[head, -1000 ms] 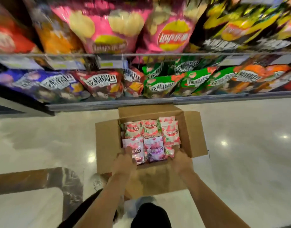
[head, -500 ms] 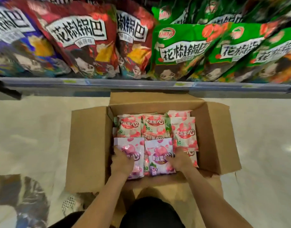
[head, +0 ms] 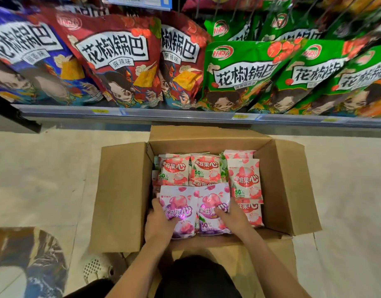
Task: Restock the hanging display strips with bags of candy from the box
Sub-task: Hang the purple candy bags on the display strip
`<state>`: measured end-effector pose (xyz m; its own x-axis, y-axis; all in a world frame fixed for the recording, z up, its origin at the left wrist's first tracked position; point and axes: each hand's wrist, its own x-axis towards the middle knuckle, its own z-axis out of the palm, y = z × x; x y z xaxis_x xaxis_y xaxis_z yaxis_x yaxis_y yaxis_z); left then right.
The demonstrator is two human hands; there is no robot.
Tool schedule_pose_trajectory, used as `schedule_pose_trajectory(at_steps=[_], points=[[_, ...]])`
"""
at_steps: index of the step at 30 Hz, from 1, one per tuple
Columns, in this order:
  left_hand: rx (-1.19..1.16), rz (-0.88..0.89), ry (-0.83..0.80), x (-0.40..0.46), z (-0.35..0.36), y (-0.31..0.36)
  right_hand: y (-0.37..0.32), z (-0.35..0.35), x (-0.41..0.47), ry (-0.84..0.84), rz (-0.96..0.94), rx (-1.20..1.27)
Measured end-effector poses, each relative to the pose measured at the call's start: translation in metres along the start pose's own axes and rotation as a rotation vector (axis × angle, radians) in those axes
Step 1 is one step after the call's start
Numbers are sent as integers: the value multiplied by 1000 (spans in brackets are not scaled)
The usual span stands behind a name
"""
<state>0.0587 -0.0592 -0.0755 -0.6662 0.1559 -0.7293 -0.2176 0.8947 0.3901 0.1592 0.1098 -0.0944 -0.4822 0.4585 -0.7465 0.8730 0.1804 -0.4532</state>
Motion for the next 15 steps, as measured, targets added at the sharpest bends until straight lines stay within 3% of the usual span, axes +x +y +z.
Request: schedule_pose_trajectory(at_steps=[5,15], points=[[-31,27,-24,6,-1,-4,-1,-6,-5,144,11,82],[68,105,160,-13,1,3,-1,-18,-13,293,31,339]])
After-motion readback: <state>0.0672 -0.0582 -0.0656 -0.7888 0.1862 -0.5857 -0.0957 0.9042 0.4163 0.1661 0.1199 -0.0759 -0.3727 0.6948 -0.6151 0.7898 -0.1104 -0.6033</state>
